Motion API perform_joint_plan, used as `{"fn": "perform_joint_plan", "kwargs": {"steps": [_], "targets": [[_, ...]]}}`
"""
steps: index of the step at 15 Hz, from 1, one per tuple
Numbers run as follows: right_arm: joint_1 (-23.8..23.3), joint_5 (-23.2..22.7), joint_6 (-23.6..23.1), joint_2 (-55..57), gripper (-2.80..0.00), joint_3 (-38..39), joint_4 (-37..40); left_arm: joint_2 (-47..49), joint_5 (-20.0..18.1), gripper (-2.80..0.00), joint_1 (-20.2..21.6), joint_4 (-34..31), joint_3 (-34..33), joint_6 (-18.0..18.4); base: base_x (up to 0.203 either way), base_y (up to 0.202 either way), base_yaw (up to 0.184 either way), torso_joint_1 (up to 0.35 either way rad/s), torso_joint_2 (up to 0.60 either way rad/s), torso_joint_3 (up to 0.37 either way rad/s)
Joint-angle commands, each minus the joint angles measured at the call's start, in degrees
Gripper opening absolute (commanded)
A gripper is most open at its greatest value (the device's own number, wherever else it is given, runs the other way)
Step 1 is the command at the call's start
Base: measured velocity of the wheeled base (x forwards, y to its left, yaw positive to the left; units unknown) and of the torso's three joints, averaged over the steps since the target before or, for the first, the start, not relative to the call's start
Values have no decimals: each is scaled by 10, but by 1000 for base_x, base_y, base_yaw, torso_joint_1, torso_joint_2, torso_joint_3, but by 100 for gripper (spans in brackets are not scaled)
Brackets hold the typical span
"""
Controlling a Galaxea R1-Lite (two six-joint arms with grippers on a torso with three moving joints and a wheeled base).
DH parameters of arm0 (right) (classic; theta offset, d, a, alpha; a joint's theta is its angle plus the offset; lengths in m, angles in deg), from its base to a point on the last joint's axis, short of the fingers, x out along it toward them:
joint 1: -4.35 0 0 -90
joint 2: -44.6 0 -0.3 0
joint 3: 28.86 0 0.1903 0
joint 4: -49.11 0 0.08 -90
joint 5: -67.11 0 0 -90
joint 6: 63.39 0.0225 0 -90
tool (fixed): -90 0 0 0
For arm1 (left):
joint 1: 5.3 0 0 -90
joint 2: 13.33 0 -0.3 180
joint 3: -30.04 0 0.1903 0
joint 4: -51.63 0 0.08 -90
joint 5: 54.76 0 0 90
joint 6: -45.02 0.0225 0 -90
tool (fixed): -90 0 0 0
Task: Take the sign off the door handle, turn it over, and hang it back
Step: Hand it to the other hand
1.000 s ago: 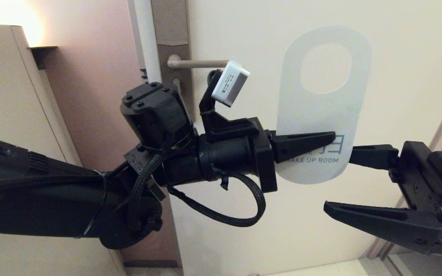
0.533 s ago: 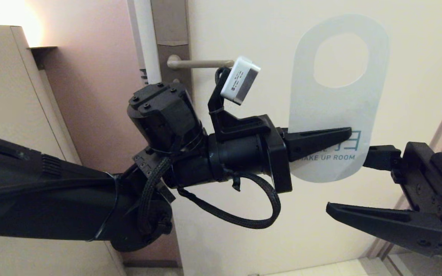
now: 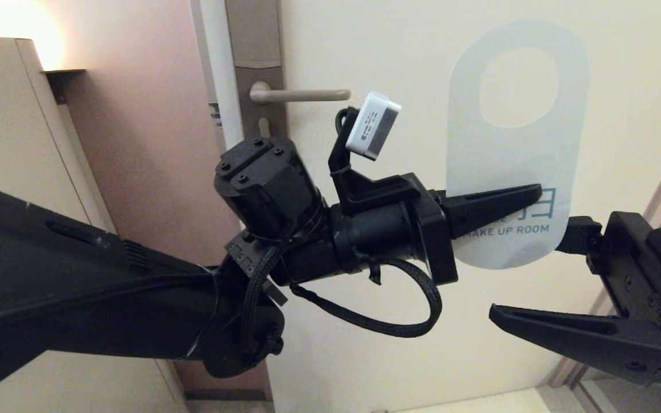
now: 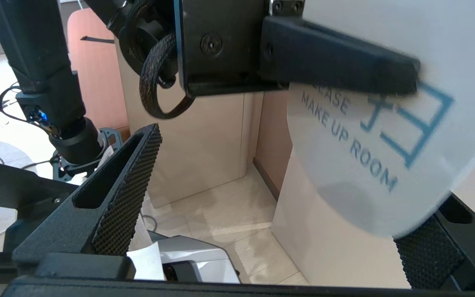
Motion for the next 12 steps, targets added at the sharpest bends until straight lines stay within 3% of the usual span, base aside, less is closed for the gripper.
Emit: {"fn": "perform_joint_plan", "kwargs": {"steps": [1,4,8,9,12], "targets": [[0,-2,0,0,0,0,-1,4,2,-280,-2,4,1,-1,0,0,0,0,0,0],[1,-2,0,0,0,4,-1,5,27,-280,-9,4,0,0,0,0,0,0,0,0],[0,-2,-10,1,0,6,-1,2,28,-280,-9,5,-4,0,0,0,0,0,0,0],[1,-2,-10,1,-280,6,-1,1,28,-280,-9,5,-7,1,0,0,0,0,0,0],[0,-2,-10,1,-280,6,-1,1,27,-280,-9,5,-9,1,0,0,0,0,0,0]]}}
